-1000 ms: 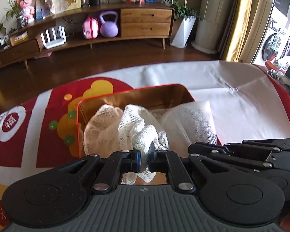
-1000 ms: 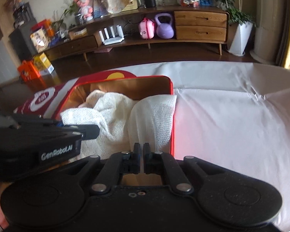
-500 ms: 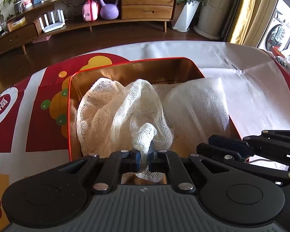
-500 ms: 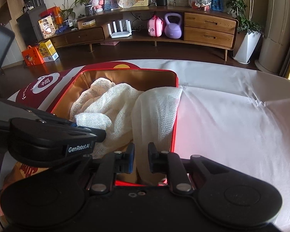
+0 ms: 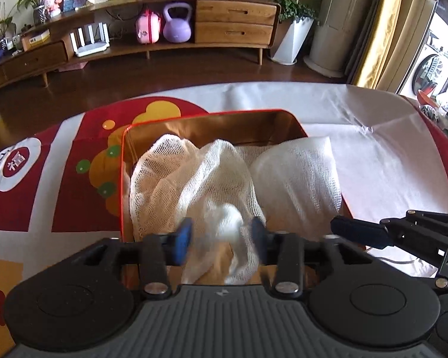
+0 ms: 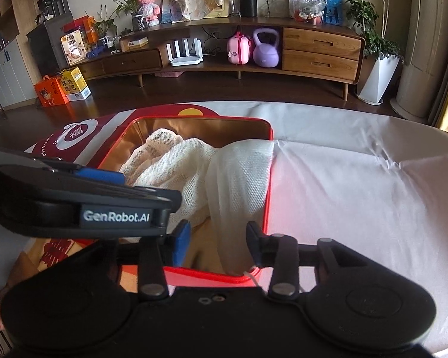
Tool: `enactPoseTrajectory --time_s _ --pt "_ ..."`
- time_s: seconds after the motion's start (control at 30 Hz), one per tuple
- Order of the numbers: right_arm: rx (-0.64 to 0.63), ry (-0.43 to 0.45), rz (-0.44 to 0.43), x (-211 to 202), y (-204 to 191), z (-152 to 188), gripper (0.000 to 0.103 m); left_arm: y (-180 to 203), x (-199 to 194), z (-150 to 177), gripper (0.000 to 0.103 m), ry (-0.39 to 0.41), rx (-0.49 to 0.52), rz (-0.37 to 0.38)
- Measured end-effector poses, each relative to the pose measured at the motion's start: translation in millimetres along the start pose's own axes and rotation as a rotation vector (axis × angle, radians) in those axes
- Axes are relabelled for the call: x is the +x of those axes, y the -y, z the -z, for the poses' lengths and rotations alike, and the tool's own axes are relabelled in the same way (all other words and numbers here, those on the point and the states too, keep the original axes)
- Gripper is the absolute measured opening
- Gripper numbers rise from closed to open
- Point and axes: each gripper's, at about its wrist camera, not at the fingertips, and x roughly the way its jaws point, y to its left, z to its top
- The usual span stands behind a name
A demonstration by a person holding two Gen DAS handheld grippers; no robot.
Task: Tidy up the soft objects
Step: 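Open the left tool to release the mesh cloth and withdraw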
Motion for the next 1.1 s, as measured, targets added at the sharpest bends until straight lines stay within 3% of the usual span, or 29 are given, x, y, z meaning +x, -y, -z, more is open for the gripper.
enactPoseTrajectory --time_s 0.07,0.2,0.5,1.1 --pt "-0.006 0.008 0.000 -5.9 -1.0 0.2 0.046 -0.3 -7.9 -0.9 0.067 0.021 -0.005 0.023" --pt "-0.014 0.033 0.014 -20.9 -3.0 0.5 0.057 4.0 -22.9 -1.8 0.067 0.040 0.000 0.020" --pt "0.005 0.087 0.021 -62.3 -4.6 -2.0 0.068 11.6 -66.3 2.9 0.067 0.086 0.009 0.007" --pt "0.003 0.146 -0.005 -138.0 -21.5 20.3 0.080 12.9 -153.5 36.1 0.071 0.161 0.003 0.038"
